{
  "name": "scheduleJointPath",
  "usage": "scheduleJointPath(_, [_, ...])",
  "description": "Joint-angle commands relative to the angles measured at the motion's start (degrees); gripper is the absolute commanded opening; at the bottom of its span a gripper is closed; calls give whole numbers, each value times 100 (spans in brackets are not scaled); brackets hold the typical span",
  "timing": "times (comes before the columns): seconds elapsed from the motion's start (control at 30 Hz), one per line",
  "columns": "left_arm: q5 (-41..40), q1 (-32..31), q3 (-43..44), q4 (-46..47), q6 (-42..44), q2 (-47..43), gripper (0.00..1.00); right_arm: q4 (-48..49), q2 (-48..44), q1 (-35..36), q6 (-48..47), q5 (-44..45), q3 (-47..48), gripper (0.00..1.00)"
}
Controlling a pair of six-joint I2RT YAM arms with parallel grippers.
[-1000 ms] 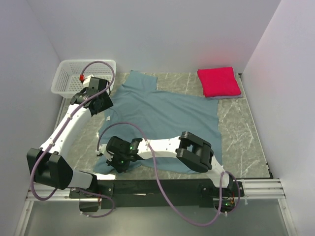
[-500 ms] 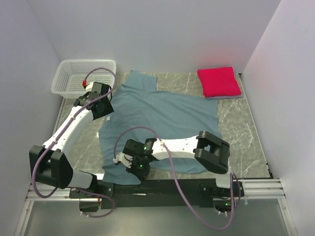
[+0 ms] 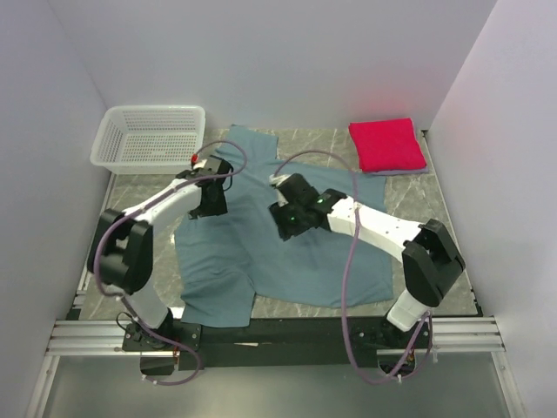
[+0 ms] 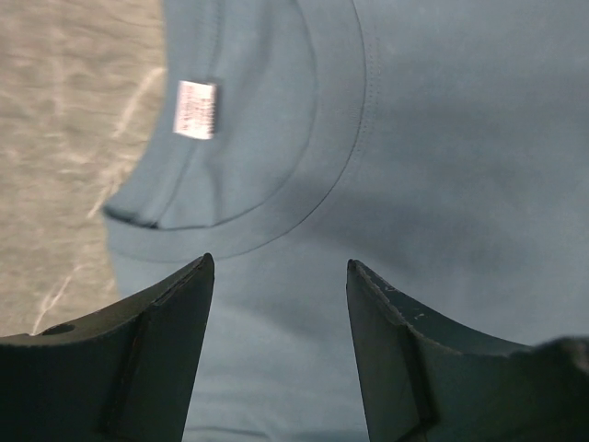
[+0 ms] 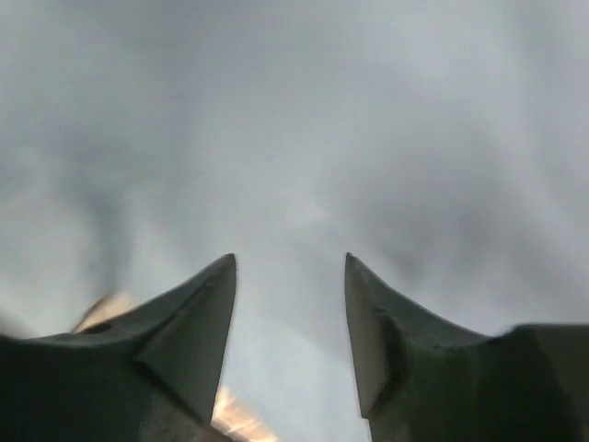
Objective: Fold and stack the t-shirts
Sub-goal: Flatten the tshirt out, then fold the tshirt
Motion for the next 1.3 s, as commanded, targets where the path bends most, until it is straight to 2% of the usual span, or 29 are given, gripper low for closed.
scheduleJointPath(0.0, [-13, -53, 386, 145, 84, 448, 65, -125, 131, -469, 884, 1207, -157, 60])
scheduleJointPath(0.17, [-5, -53, 378, 145, 101, 914, 66, -37, 377, -1041, 1210, 1208, -438, 67])
scheduleJointPath(0.27, [-75, -44, 159, -4, -3, 985, 65, 24, 518, -1121, 1298, 1217, -675, 69])
scheduleJointPath(0.57, [250, 211, -1448, -233, -470, 520, 63, 130, 387, -1165, 1615, 796, -1545, 69])
scheduleJointPath(0.7, [880, 562, -1845, -286, -698, 151, 63, 33, 124, -1174, 1808, 681, -1967, 69])
scheduleJointPath(0.93, [1585, 677, -1924, -786, -637, -349, 65, -353, -448, -1244, 1940, 496, -2451, 70])
scheduleJointPath(1.07, [1657, 712, -2075, -1059, -628, -869, 65, -459, -1001, -1454, 1914, 645, -2435, 70])
scheduleJointPath(1.13, [1517, 721, -1882, -1165, -637, -1062, 67, -450, -1256, -1604, 1879, 725, -2251, 70])
scheduleJointPath(1.27, [1086, 695, -838, -1000, -524, -975, 70, -240, -1731, -2279, 1870, 996, -1837, 68])
